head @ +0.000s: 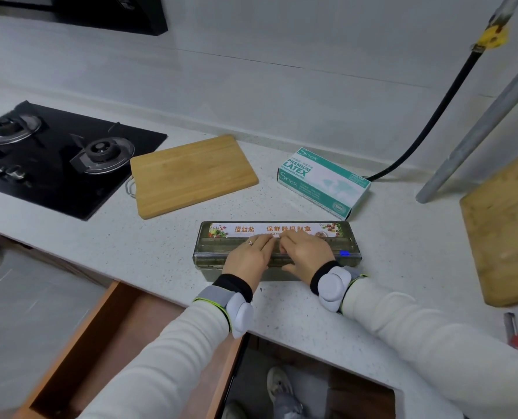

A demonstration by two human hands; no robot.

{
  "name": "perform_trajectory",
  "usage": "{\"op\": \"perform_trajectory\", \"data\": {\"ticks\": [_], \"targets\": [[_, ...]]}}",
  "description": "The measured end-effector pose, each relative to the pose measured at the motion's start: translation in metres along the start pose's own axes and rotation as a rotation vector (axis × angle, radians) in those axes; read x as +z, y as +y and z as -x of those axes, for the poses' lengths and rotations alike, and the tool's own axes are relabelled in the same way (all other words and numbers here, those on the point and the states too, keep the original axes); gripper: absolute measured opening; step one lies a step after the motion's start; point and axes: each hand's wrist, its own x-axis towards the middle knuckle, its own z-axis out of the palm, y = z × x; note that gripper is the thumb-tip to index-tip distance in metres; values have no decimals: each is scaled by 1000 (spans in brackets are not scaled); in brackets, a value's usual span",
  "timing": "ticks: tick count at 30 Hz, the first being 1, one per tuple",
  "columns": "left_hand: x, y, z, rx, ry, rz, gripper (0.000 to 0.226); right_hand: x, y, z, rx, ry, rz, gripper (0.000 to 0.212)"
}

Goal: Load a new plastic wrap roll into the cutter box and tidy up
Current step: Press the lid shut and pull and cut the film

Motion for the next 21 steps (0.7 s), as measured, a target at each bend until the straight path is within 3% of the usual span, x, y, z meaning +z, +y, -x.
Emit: {"op": "perform_trajectory", "data": {"ticks": [14, 21], "targets": [[8, 1, 6, -2, 20, 5, 56, 10, -1, 7, -4, 0, -20, 30], [8, -3, 5, 62, 80, 150, 49, 8, -3, 5, 16, 141, -108, 34]]}}
